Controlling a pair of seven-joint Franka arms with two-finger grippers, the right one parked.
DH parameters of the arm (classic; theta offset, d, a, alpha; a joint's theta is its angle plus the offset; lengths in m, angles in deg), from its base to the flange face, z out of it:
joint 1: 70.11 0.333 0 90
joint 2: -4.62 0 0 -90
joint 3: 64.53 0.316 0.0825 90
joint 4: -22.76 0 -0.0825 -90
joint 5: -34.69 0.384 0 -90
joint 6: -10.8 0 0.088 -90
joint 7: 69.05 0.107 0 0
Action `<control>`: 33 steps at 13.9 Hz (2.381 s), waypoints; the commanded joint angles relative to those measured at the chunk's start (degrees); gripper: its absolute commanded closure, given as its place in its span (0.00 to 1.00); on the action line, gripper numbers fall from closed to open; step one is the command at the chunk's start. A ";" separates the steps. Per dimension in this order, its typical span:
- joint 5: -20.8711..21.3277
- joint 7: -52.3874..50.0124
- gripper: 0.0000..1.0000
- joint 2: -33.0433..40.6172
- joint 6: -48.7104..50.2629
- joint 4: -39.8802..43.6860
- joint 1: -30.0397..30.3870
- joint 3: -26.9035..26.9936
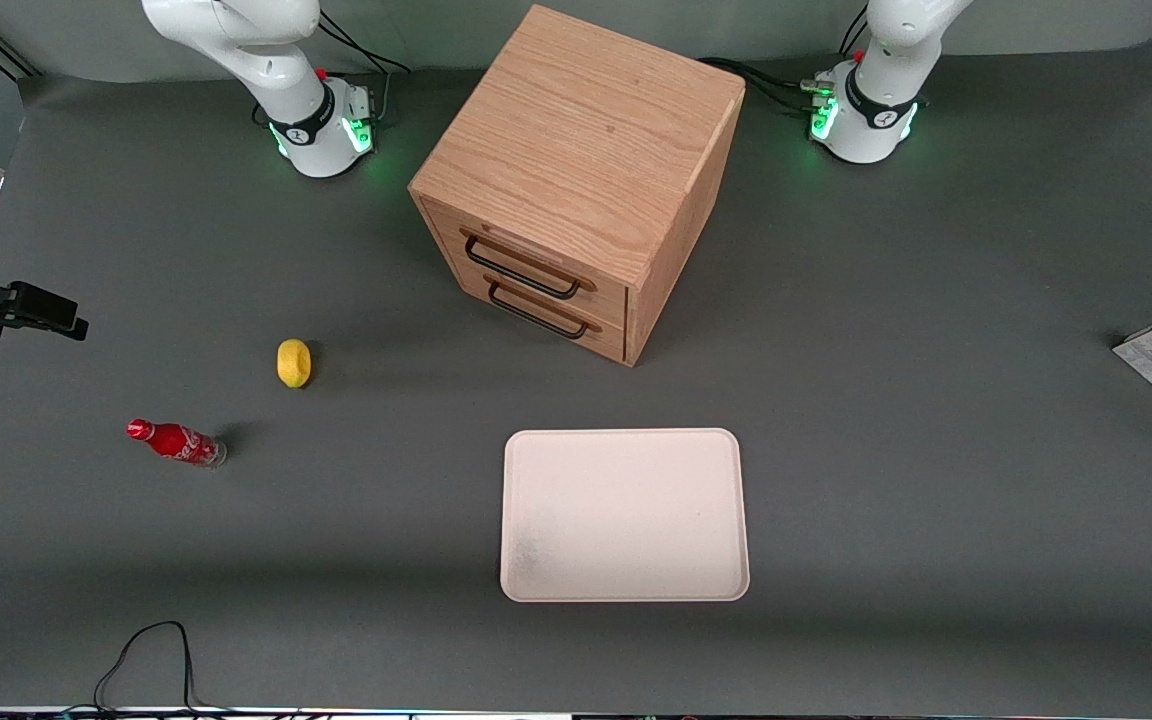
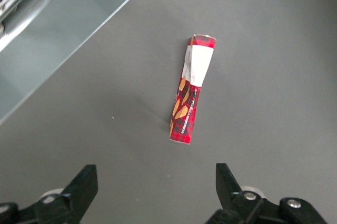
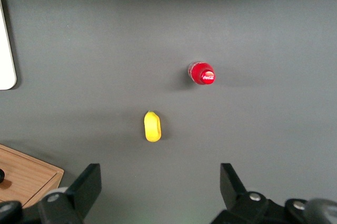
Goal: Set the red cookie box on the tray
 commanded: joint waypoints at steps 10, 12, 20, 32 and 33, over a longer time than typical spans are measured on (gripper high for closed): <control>-3.80 0.20 0.00 -7.57 -27.36 -17.41 -0.54 -1.93; -5.74 0.55 0.00 -9.85 -30.25 -17.50 -0.63 -1.93; -5.74 1.16 0.03 -13.81 -36.07 -17.94 -0.80 -2.37; -5.21 3.62 1.00 -13.64 -35.11 -17.77 -1.16 -2.63; -5.21 3.54 1.00 -13.29 -34.93 -17.59 -1.24 -2.63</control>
